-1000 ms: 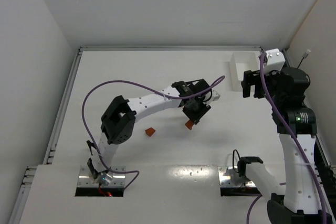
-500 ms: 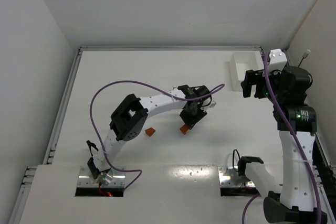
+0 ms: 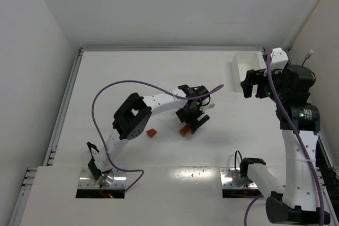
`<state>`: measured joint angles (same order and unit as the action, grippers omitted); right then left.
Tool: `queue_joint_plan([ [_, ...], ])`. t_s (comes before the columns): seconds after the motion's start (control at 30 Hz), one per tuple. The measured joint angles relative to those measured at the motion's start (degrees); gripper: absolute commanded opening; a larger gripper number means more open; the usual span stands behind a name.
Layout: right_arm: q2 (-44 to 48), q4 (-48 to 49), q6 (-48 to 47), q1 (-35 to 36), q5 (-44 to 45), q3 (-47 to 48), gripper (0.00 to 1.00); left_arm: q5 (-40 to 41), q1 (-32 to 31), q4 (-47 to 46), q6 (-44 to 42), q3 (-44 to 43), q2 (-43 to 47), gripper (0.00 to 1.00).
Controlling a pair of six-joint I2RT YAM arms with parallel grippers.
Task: Build the wood block tower
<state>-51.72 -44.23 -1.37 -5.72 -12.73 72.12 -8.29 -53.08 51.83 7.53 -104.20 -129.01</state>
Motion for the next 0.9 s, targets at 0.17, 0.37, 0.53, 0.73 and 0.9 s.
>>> queue_joint_plan([
  [0.17, 1.60, 1.99, -3.21, 0.24, -3.93, -2.12, 0.76, -0.17, 0.02, -0.15, -0.44, 0.02, 1.14, 0.81],
  [0.37, 6.03, 3.63, -15.96, 0.24, -11.10, -7.54, 0.81, -0.90, 0.35, -3.04, -0.85, 4.70, 12.87, 0.81],
  [0.53, 5.88, 2.49, -28.98, 0.22, -16.20, -8.87, 0.82, 0.39, 0.98, -7.56, -0.07, 12.22, 30.08, 0.81],
  [0.73, -2.95, -7.58, -49.68, 0.26, -26.03, -7.48, 0.75, 6.08, 6.99, -12.55, 4.33, 18.73, 49.20, 0.90],
  [0.9, -19.65, -23.76, -74.42, 5.66, -31.08, 2.51, 0.71, 9.11, 19.32, -13.51, 7.32, 17.46, 53.99, 0.96],
])
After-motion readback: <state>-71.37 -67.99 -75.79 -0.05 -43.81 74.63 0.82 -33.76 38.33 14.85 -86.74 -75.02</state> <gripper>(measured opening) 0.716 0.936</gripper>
